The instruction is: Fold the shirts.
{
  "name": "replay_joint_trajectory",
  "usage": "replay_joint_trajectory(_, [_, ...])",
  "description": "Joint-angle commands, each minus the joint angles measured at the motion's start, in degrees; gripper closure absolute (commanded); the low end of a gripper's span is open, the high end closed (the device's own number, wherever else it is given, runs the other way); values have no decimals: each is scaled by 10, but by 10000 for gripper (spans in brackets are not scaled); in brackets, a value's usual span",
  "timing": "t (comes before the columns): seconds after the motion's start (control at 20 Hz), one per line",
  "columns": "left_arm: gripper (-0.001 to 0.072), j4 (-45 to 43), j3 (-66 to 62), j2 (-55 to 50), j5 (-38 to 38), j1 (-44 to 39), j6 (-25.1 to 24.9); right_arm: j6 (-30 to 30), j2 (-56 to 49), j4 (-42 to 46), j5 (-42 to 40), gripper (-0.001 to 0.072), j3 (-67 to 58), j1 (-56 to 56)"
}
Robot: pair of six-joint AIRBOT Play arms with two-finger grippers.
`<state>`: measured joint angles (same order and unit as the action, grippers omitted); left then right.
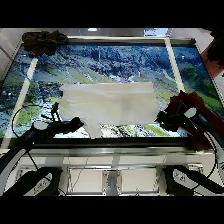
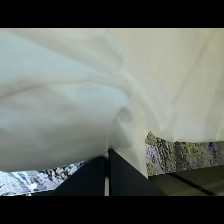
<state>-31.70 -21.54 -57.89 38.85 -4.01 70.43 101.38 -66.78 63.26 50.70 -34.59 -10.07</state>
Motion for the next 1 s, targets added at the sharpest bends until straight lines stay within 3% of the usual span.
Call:
replay_joint_trajectory(0.0, [691,0,-1,0,1,0,-4,21,0,-16,-35,300,34,1])
replay_joint_trajectory(0.05, [691,0,-1,0,1,0,-4,21,0,-15,-45,302,35,1])
replay_joint_trajectory(0.2, [691,0,-1,0,3,0,-4,21,0,-32,-97,458,35,0])
replay_joint_trajectory(0.4, [691,0,-1,0,5,0,-4,21,0,-55,-128,468,35,0])
replay_joint_trajectory(0.45, [692,1,-2,0,7,0,-4,20,0,-55,-129,624,35,0])
replay_joint_trajectory(0.5, [692,0,-6,0,10,0,-5,14,0,-55,-131,688,35,0])
replay_joint_trajectory(0.75, [692,-18,-79,17,98,1,-29,-83,58,-75,-85,689,9,0])
replay_joint_trajectory(0.85, [692,-46,-111,40,136,1,-22,-101,109,-26,-33,689,-18,0])
replay_joint_trajectory(0.95, [692,-107,-135,64,171,1,26,-99,157,50,16,688,-40,0])
